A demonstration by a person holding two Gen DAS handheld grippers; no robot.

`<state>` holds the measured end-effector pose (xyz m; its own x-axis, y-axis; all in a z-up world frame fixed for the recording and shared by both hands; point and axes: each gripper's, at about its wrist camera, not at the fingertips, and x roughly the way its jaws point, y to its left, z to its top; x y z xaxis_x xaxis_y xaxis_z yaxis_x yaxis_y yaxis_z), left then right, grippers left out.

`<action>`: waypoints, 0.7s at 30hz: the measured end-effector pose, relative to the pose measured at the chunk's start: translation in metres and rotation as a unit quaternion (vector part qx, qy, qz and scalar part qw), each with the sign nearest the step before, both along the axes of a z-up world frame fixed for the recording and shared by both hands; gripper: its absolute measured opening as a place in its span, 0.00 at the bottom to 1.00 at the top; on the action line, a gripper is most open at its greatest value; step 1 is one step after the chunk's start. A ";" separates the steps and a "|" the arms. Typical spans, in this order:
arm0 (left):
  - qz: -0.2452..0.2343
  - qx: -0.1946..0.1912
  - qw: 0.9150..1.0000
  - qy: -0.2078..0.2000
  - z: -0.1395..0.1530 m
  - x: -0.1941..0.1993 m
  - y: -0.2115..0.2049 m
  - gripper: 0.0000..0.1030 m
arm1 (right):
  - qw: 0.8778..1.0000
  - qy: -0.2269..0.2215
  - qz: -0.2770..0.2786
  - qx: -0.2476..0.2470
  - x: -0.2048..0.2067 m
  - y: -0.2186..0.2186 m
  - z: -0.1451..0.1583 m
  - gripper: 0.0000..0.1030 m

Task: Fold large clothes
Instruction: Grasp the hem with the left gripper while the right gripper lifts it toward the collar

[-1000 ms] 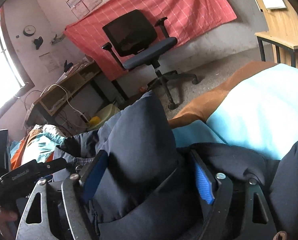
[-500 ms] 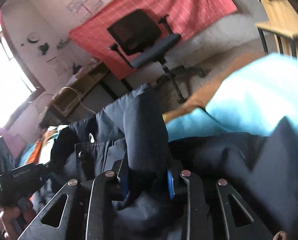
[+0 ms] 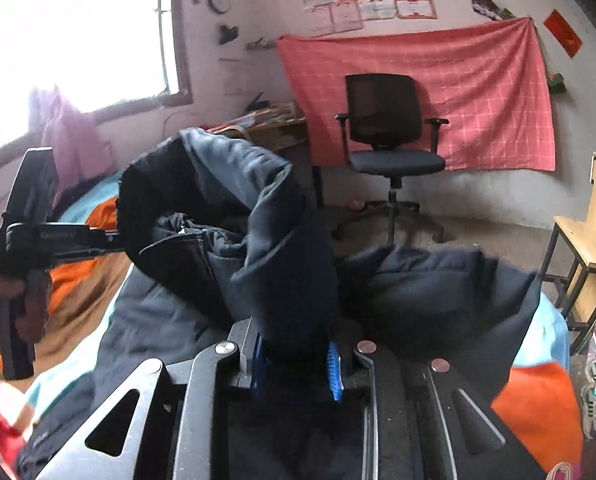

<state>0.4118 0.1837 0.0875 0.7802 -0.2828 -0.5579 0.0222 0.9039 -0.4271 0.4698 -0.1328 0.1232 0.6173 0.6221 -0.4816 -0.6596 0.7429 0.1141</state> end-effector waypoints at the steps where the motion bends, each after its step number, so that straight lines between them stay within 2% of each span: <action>1: -0.003 -0.005 1.000 -0.001 -0.003 -0.008 -0.001 0.06 | 1.000 -0.001 0.003 -0.010 -0.013 0.000 -0.004 0.22; 4: -0.009 -0.019 1.000 -0.007 -0.020 -0.044 -0.003 0.06 | 1.000 0.005 0.008 -0.023 -0.043 -0.004 -0.022 0.22; 6: -0.011 -0.011 1.000 -0.002 -0.039 -0.067 -0.008 0.06 | 0.999 0.008 0.007 -0.035 -0.062 -0.007 -0.037 0.22; 10: 0.000 -0.022 0.999 0.023 -0.067 -0.081 -0.007 0.05 | 0.998 0.032 -0.002 -0.045 -0.079 -0.006 -0.074 0.22; 13: 0.002 0.013 1.000 0.015 -0.076 -0.078 -0.015 0.05 | 0.998 0.042 -0.025 -0.037 -0.084 -0.005 -0.088 0.23; 15: 0.001 0.031 1.000 0.005 -0.076 -0.078 -0.020 0.05 | 0.998 0.050 -0.042 -0.024 -0.083 -0.006 -0.085 0.27; 18: -0.001 0.034 0.999 -0.002 -0.078 -0.078 -0.022 0.05 | 0.996 0.067 -0.049 -0.017 -0.091 -0.015 -0.077 0.34; 20: -0.006 0.037 0.999 -0.005 -0.083 -0.078 -0.023 0.05 | 0.996 0.079 -0.042 -0.002 -0.103 -0.028 -0.069 0.50; 21: -0.009 0.036 0.999 -0.007 -0.084 -0.079 -0.022 0.05 | 0.996 0.079 -0.043 0.001 -0.109 -0.034 -0.065 0.54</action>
